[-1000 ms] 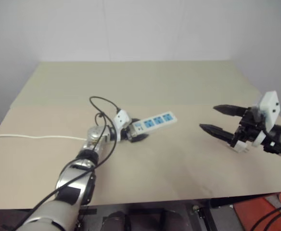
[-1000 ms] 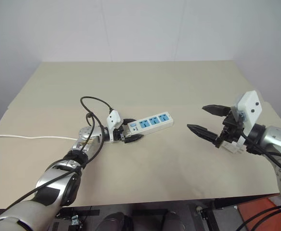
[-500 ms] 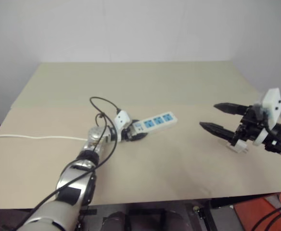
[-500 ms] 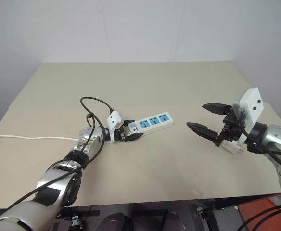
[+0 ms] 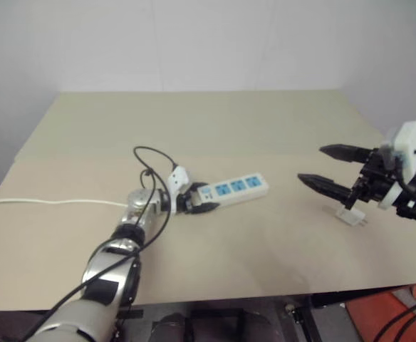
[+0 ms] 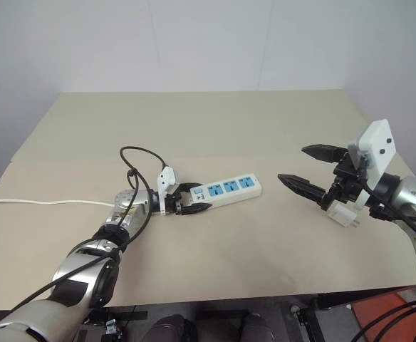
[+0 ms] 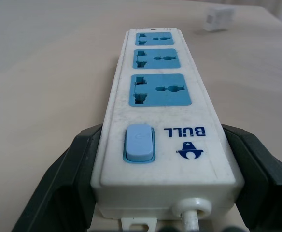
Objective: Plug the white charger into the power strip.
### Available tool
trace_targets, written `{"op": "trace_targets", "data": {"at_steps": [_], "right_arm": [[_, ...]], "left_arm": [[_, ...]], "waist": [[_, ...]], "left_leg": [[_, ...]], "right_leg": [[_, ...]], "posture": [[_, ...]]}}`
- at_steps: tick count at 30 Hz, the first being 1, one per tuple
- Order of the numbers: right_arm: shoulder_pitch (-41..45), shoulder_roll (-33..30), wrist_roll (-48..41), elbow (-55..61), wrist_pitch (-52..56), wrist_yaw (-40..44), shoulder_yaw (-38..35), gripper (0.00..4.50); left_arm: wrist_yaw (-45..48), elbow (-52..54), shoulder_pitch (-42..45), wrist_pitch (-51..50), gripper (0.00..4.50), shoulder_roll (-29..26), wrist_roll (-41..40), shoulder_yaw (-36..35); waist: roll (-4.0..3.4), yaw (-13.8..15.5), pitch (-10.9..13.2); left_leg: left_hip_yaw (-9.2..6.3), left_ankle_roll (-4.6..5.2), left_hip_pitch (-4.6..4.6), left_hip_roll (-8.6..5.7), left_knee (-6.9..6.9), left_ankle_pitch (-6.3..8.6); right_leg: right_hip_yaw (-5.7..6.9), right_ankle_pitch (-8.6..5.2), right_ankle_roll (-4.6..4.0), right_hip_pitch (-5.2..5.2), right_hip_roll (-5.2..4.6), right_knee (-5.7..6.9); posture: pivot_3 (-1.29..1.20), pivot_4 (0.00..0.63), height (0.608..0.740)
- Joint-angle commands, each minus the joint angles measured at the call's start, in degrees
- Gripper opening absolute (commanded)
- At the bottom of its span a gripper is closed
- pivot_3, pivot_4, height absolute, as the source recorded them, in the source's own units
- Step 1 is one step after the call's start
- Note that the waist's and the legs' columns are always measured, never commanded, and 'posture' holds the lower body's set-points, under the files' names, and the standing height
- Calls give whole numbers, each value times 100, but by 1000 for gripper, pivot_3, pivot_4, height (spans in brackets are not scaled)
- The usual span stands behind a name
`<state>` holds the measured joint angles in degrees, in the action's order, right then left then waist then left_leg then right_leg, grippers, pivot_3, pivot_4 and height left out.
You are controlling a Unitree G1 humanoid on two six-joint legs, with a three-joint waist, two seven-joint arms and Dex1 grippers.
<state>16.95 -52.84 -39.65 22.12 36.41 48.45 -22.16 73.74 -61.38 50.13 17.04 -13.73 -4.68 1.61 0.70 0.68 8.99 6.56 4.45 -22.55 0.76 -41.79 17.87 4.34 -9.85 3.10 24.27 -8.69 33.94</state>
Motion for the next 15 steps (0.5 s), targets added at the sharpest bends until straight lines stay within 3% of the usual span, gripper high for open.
{"op": "trace_targets", "data": {"at_steps": [1,7,15], "right_arm": [[113,-72,-25,-21,-83,42,-89,4500],[81,-83,17,-60,-138,87,-116,4500],[-136,-147,179,-95,-204,137,-270,4500]], "left_arm": [[605,620,-261,-167,3286,-201,-7,248],[762,1836,-800,-426,3286,-397,-149,404],[401,3236,-1681,-853,3286,-242,-452,542]], "waist": [[0,-6,0],[0,-5,0],[0,18,0]], "left_leg": [[0,0,0,0,0,0],[0,-1,-8,1,-1,-1],[-3,-1,-13,2,-3,0]], "right_leg": [[0,0,0,0,0,0],[0,0,0,8,0,1],[0,0,0,9,0,0]], "posture": [[0,150,740],[0,150,740],[0,150,740]]}}
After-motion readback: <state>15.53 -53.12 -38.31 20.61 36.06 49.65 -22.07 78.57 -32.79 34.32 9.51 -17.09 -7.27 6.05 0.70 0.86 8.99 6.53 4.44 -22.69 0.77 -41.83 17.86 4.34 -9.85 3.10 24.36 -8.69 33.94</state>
